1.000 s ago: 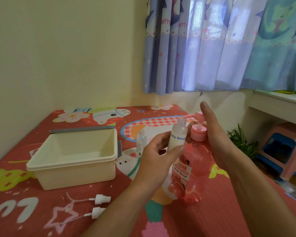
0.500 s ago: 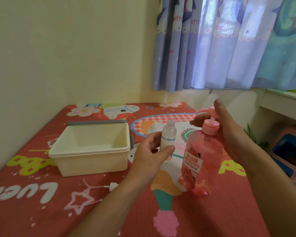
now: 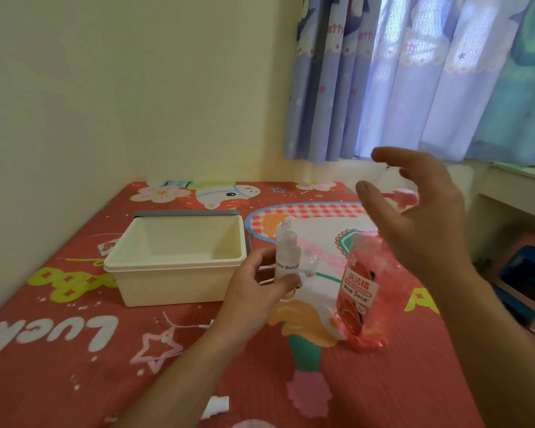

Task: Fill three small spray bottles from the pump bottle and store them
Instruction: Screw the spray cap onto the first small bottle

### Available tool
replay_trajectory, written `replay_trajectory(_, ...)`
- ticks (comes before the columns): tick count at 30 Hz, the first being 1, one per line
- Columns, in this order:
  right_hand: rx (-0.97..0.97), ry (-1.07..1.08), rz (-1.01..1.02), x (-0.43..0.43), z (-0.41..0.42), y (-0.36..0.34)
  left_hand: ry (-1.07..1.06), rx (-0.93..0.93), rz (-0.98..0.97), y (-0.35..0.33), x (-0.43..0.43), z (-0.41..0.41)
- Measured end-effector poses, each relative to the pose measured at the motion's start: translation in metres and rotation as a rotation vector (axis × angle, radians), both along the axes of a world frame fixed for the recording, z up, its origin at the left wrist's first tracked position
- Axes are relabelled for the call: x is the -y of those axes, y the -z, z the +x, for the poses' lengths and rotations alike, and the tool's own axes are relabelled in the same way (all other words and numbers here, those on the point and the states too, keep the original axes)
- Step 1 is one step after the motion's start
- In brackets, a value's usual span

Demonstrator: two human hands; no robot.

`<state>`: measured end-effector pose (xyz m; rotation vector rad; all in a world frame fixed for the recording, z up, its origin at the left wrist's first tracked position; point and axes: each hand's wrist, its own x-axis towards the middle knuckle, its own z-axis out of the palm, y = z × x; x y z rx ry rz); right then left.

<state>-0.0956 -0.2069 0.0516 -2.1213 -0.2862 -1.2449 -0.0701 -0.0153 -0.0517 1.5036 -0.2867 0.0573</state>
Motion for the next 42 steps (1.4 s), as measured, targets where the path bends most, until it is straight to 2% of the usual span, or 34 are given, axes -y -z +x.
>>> replay_trajectory(2,0.132,0.013,-0.124,-0.013,-0.003,0.007,-0.001,-0.009,-0.018,0.001,-0.003,0.0)
replay_trajectory(4,0.153,-0.075,-0.174,-0.027,-0.004,0.019,0.003,-0.02,-0.029,0.003,-0.005,0.0)
replay_trajectory(8,-0.058,-0.245,-0.079,-0.052,-0.006,0.06,-0.004,-0.017,-0.024,0.006,-0.012,-0.001)
replay_trajectory(15,-0.485,-0.324,0.223,-0.07,0.004,0.114,-0.044,0.021,0.03,0.012,-0.021,-0.006)
replay_trajectory(22,-0.584,-0.409,0.369,-0.079,0.01,0.128,-0.017,0.06,0.091,0.025,-0.029,-0.004)
replay_trajectory(29,-0.623,-0.423,0.399,-0.078,0.011,0.147,-0.026,0.139,0.458,0.021,-0.068,-0.003)
replay_trajectory(32,-0.655,-0.413,0.395,-0.077,0.012,0.157,-0.016,0.159,0.722,0.018,-0.087,-0.003)
replay_trajectory(36,-0.66,-0.421,0.372,-0.078,0.009,0.16,0.112,0.086,1.031,0.018,-0.098,-0.006)
replay_trajectory(42,-0.658,-0.475,0.405,-0.08,0.007,0.161,0.045,0.06,1.096,0.021,-0.093,-0.003)
